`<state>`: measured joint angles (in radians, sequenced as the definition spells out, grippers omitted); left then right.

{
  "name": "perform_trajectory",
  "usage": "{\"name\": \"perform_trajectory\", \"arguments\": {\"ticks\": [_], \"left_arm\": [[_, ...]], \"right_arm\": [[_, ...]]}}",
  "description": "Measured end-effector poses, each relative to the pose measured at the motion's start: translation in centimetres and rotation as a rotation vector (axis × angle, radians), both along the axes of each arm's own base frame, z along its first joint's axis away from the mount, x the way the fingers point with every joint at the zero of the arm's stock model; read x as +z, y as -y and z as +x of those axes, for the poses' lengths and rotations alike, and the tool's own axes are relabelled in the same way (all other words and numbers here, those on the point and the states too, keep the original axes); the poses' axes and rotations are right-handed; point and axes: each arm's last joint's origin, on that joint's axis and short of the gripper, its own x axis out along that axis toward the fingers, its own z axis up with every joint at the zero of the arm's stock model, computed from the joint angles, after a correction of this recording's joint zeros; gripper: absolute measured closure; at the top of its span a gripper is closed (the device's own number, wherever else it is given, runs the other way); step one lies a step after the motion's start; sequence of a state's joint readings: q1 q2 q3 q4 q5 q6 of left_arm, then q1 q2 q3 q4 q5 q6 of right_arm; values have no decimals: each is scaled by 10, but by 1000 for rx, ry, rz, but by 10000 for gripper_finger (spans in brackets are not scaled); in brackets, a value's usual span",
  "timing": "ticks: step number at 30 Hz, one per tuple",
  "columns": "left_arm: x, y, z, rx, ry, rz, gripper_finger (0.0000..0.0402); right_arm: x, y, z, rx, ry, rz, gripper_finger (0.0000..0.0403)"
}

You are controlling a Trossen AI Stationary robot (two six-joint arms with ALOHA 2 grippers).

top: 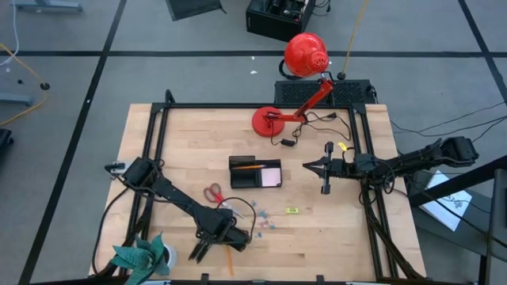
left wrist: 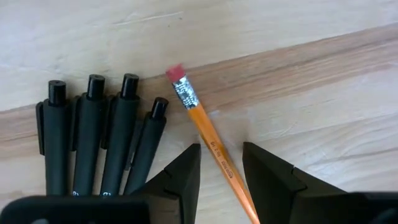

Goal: Pick and place office supplies into organizer
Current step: Put the pencil into the mesh desk organizer

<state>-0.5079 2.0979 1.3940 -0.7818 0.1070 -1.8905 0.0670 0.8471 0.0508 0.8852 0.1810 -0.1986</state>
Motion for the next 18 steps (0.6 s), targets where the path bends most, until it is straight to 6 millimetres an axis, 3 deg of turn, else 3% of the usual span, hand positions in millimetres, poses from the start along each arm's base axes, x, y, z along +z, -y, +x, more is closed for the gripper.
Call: {"name": "perform_trajectory", "arguments": {"ticks": [7, 18], "left_arm": [[0, 3, -2, -20, 5, 9, 285], [0, 3, -3, -104, 10, 14, 377]], "right_arm": [[0, 0, 0, 1, 0, 2, 394], [0, 0, 0, 2, 0, 3, 394]]}}
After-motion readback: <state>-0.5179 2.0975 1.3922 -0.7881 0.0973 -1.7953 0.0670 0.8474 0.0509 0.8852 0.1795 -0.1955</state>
